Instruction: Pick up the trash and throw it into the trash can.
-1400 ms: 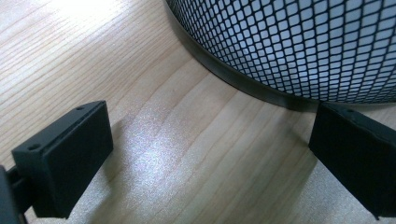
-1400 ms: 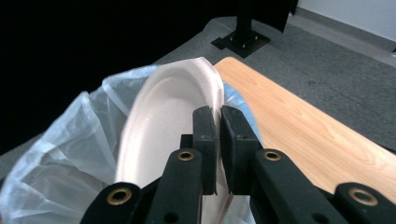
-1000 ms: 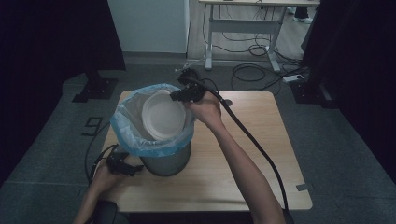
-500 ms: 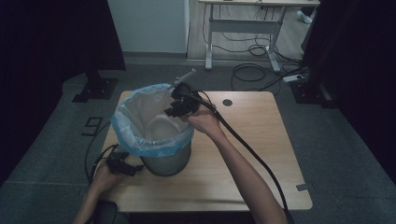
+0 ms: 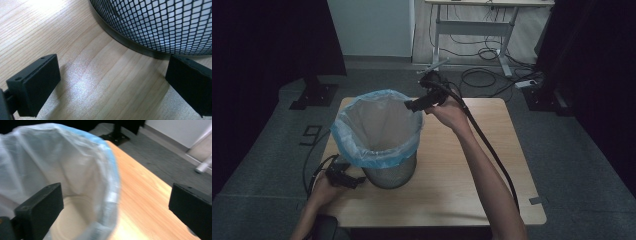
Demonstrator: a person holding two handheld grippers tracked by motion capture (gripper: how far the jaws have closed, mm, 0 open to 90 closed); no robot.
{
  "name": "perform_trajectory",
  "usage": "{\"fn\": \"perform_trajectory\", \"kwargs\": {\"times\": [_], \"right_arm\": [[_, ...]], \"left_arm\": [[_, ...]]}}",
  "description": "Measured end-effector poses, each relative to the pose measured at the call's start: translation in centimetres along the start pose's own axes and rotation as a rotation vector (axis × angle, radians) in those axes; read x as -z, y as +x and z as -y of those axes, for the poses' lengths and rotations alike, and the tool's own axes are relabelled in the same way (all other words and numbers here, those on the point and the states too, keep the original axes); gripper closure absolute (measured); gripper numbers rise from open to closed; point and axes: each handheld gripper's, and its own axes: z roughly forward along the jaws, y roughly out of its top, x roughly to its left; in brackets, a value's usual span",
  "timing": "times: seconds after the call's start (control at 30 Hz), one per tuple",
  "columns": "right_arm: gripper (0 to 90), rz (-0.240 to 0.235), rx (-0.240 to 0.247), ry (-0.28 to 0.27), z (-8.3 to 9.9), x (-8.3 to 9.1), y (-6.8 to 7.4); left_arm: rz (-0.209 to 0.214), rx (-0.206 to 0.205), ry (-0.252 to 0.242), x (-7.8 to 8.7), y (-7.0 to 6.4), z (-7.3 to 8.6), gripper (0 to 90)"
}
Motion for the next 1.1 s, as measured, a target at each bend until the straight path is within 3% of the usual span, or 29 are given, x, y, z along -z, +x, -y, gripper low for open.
{"fn": "perform_trajectory", "kwargs": {"times": [0.23, 0.57, 0.73, 1.1], "right_arm": [[0.0, 0.023, -0.024, 0.034, 0.7, 0.3, -1.3], [0.0, 0.034, -0.064, 0.032, 2.5, 0.8, -3.0], [0.0, 0.072, -0.066, 0.052, 3.4, 1.4, -3.8], [0.0, 0.101, -0.117, 0.026, 6.5, 3.0, -6.1]], "left_arm": [[0.000, 0.000, 0.000, 0.0, 0.0, 0.0, 0.0], [0.000, 0.000, 0.000, 0.0, 0.0, 0.0, 0.0], [0.000, 0.000, 0.000, 0.0, 0.0, 0.0, 0.0], [0.000, 0.000, 0.000, 0.0, 0.0, 0.0, 0.0]]}}
